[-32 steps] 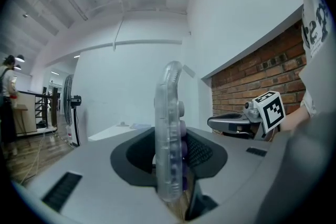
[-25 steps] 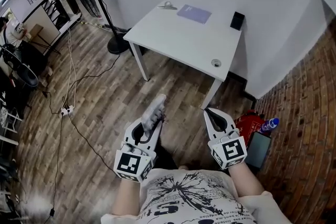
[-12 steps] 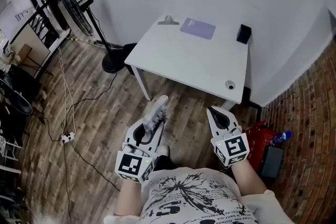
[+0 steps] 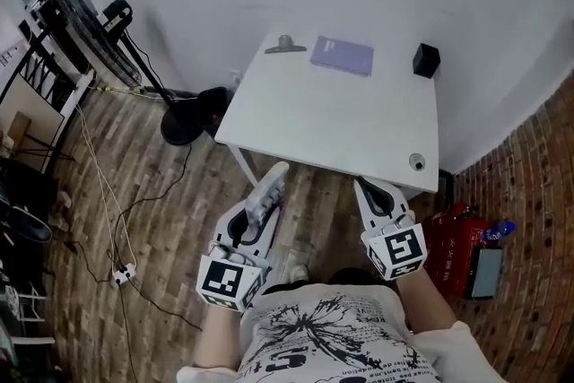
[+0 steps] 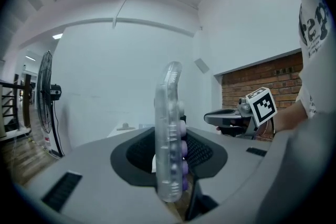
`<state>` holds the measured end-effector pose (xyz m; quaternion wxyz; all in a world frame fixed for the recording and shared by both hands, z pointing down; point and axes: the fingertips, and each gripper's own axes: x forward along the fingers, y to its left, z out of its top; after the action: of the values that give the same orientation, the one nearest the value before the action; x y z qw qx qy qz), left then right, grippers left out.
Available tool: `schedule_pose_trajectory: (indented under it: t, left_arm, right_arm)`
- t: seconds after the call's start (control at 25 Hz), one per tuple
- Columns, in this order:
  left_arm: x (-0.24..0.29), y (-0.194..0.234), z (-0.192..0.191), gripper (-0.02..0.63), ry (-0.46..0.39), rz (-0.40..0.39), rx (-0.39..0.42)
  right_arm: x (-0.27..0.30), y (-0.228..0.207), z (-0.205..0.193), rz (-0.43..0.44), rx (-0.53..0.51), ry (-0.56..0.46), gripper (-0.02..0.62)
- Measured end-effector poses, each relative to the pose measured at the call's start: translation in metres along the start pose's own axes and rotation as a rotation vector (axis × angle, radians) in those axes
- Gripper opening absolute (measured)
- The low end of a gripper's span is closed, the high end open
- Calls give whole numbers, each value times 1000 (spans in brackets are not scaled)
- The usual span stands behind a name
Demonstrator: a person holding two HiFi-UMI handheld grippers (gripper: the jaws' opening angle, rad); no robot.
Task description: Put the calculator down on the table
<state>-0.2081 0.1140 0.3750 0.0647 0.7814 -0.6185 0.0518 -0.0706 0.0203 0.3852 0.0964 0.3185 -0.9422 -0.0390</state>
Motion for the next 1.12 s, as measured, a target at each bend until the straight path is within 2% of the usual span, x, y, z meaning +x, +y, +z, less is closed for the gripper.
schedule_pose_trajectory:
  t: [0.32, 0.8, 1.12]
  left_arm:
    - [87, 32, -20, 143, 76, -113, -28]
    - [265, 71, -23, 143, 185, -216, -25]
    - [365, 61, -57, 143, 305, -306, -46]
  right_arm:
    - [55, -58, -26, -98, 68, 63, 15]
    - [157, -188, -56, -185, 171, 107, 15]
    - [188, -252, -102, -229, 243, 171, 15]
